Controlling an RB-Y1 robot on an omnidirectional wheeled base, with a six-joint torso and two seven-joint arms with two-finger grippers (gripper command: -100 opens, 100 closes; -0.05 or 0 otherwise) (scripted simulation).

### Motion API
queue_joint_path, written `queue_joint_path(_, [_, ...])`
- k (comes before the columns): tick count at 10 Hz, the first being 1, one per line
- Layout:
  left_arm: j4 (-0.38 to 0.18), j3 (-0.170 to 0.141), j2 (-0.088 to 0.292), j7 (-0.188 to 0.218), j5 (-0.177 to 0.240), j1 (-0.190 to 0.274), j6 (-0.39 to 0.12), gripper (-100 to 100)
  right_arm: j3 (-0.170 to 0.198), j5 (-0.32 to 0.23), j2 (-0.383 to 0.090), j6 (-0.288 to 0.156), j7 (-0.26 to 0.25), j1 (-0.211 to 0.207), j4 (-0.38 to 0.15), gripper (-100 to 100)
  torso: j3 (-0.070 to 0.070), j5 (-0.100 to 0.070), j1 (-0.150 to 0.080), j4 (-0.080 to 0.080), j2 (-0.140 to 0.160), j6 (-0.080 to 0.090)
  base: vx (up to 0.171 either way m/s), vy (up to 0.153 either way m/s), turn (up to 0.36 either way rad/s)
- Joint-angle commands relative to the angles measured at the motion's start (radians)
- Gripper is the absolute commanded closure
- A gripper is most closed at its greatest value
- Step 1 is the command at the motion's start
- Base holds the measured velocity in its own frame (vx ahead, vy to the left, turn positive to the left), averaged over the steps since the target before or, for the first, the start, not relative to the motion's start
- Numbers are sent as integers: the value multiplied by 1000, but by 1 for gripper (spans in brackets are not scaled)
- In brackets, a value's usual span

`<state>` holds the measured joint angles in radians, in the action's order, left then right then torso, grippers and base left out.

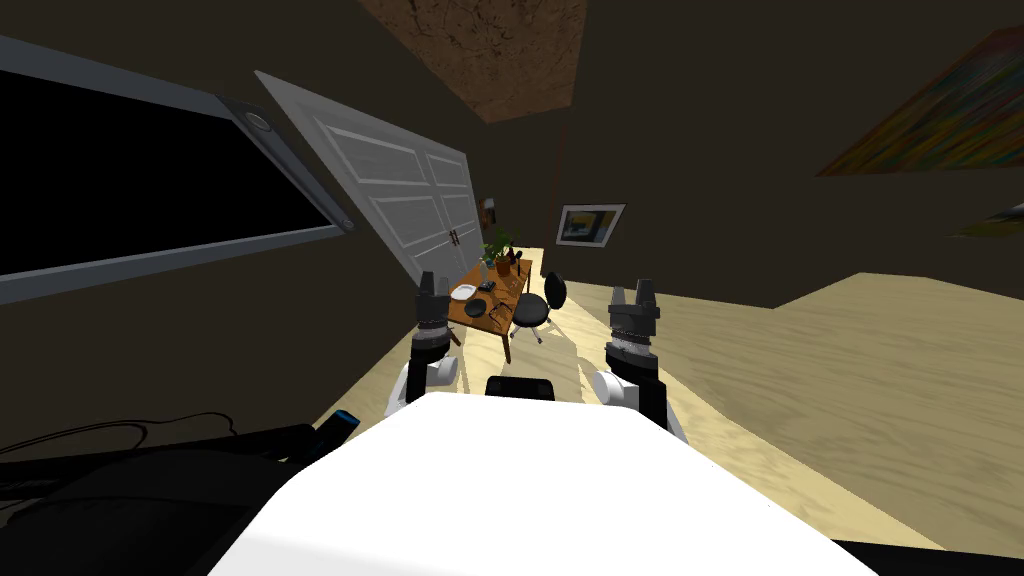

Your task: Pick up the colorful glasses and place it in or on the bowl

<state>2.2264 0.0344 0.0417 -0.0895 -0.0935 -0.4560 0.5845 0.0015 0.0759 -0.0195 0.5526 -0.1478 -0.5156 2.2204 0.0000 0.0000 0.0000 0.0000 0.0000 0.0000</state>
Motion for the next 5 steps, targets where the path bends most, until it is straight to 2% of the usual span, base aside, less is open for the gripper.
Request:
queue_joint_path(1, [-18, 1, 33, -1, 1, 9, -20, -100, 0, 0, 0, 0, 0, 0, 0, 0, 0, 0, 0, 0, 0, 0, 5, -1, -24])
queue_joint_path(2, [-29, 2, 46, -1, 2, 14, -33, -100, 0, 0, 0, 0, 0, 0, 0, 0, 0, 0, 0, 0, 0, 0, 9, -1, -27])
queue_joint_path(3, [-60, 5, 66, -3, 3, 30, -67, -100, 0, 0, 0, 0, 0, 0, 0, 0, 0, 0, 0, 0, -1, 0, 15, 2, -46])
queue_joint_path(5, [-79, 6, 72, -4, 5, 39, -87, -100, 0, 0, 0, 0, 0, 0, 0, 0, -1, 0, 0, 0, -1, 0, 11, 1, -18])
